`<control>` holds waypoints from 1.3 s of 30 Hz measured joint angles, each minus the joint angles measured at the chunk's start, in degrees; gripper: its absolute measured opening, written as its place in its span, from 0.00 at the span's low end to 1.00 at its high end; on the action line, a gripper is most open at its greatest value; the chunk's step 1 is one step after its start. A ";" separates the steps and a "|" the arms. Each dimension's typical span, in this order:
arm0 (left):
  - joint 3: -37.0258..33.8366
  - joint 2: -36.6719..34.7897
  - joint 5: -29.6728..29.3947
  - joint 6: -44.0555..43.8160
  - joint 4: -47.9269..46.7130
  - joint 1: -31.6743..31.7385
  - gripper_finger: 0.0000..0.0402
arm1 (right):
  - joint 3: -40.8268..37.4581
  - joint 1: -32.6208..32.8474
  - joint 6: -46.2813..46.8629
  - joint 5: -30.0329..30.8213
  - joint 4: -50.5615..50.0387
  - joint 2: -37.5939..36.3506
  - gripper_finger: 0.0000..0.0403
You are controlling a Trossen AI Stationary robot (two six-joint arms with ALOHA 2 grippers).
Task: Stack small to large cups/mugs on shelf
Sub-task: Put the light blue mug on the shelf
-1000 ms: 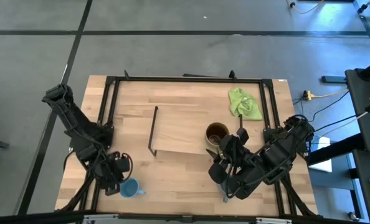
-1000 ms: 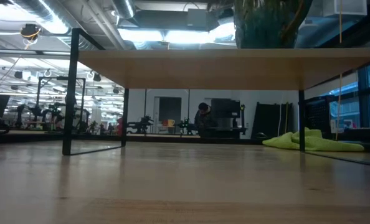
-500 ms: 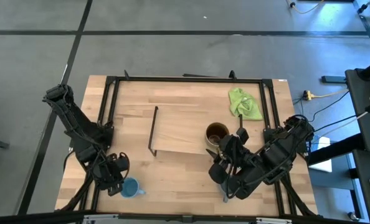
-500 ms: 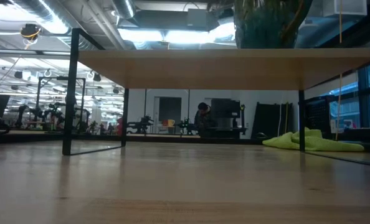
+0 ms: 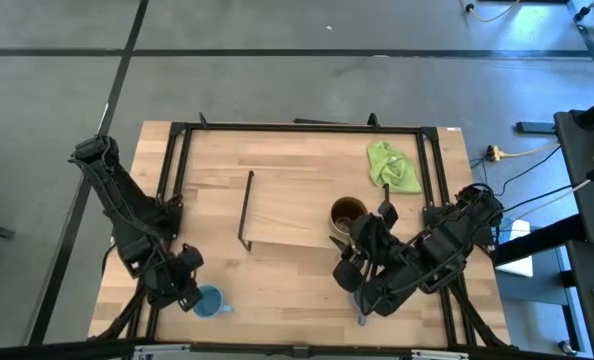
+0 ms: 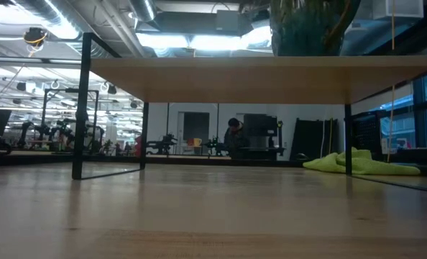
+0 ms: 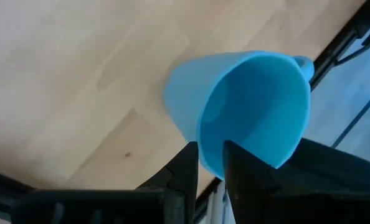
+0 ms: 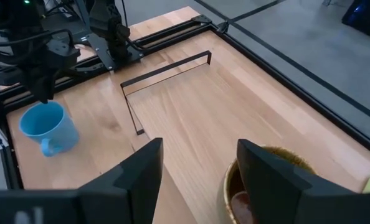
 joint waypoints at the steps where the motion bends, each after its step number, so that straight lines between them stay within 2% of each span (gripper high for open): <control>1: 0.00 0.00 0.03 -0.92 0.07 -0.23 0.17 | 0.00 0.00 0.00 0.00 0.00 0.00 0.51; 8: 0.02 0.94 0.20 -4.92 1.11 -2.38 0.17 | 0.00 0.00 -0.75 0.00 0.00 0.00 0.51; 18: 0.13 7.09 -0.16 -5.44 9.53 -2.75 0.17 | 0.00 -0.11 -1.68 0.00 0.00 0.00 0.51; 21: 0.09 7.46 -2.40 -5.60 10.69 -2.77 0.17 | 0.00 -0.34 -1.73 0.00 0.00 0.00 0.51; 25: 0.09 7.45 -4.79 -6.55 10.83 -2.76 0.17 | 0.00 -0.45 -1.73 0.00 0.00 0.00 0.51; 39: 0.09 7.48 -5.14 -6.48 6.33 -2.73 0.17 | 0.00 -0.44 -1.29 -0.02 0.00 0.00 0.51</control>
